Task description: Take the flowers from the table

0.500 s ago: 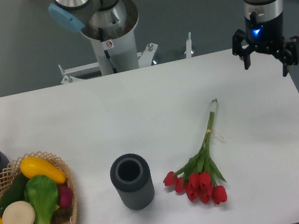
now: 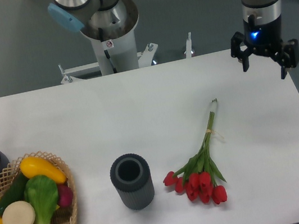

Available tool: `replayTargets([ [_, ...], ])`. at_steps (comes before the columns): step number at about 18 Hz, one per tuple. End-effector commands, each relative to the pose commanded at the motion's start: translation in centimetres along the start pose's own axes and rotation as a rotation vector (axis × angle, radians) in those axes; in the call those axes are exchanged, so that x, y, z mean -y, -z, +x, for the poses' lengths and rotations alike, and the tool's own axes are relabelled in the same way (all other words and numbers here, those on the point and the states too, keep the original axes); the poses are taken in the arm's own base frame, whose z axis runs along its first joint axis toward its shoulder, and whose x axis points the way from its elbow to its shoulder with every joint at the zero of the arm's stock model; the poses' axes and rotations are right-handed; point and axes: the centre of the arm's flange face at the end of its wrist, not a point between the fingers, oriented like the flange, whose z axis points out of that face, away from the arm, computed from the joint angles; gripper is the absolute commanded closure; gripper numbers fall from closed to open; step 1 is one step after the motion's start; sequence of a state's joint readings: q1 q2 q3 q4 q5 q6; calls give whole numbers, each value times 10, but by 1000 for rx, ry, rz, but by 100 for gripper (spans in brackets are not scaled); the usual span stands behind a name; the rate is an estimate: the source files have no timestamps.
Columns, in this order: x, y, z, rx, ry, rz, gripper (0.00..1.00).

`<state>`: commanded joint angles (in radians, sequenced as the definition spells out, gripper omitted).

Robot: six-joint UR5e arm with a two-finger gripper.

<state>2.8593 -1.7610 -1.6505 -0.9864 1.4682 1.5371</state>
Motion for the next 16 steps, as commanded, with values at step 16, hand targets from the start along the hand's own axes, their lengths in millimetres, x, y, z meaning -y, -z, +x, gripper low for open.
replayTargets([
  [16,51,-104,42,-154,253,101,0],
])
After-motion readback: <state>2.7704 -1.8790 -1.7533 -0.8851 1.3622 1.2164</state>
